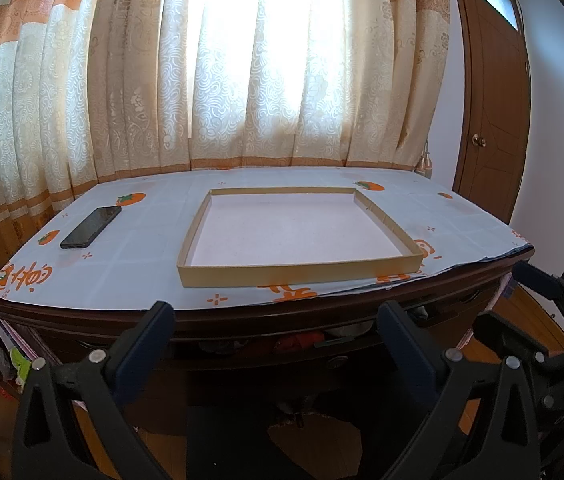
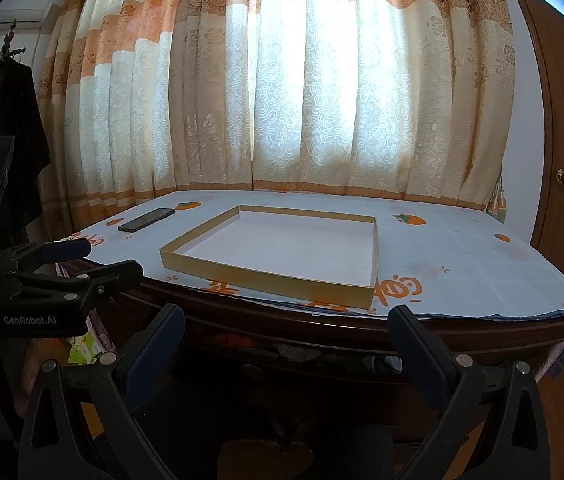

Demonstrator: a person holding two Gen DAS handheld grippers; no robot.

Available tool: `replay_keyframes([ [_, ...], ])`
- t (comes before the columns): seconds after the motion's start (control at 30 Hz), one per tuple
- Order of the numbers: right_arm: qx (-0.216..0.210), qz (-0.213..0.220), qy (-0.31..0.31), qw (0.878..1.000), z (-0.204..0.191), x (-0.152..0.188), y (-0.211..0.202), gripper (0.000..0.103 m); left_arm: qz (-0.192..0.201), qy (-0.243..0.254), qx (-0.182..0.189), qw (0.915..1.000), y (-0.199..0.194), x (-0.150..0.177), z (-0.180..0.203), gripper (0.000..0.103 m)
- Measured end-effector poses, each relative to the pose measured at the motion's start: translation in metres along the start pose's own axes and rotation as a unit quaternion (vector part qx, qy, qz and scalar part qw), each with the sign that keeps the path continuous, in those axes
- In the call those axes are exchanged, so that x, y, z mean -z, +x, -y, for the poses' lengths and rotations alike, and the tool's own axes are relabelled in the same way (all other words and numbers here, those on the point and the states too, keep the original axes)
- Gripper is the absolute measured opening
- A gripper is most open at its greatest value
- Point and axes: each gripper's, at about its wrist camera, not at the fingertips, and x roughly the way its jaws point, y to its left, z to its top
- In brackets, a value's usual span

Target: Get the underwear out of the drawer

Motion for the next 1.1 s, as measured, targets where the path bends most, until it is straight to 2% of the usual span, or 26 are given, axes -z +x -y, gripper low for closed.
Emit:
replay_keyframes([
  [0.5,0.0,-0.001,0.0,1.0,-0.001,0.001,0.0,0.102,0.002,0.002,-0.004,1.0,0.001,-0.001,-0.001,0.103],
  [0.87,-0.019,0.004,-0.01,1.0,-0.001,0.007,0.009,0.102,-0.005,0.006,-0.012,0.9999,0.011,0.004,-0.002,0.103],
  [1.0,-0.018,0.027,-0.031,0.999,-0.001,0.007,0.011,0.102,-0.007,0.006,-0.012,0.9999,0.015,0.007,-0.001,0.103],
  [1.1,-0.032,0.044,-0.04,0.998,0.003,0.008,0.017,0.102,-0.01,0.006,-0.012,0.9999,0.018,0.01,-0.001,0.103],
])
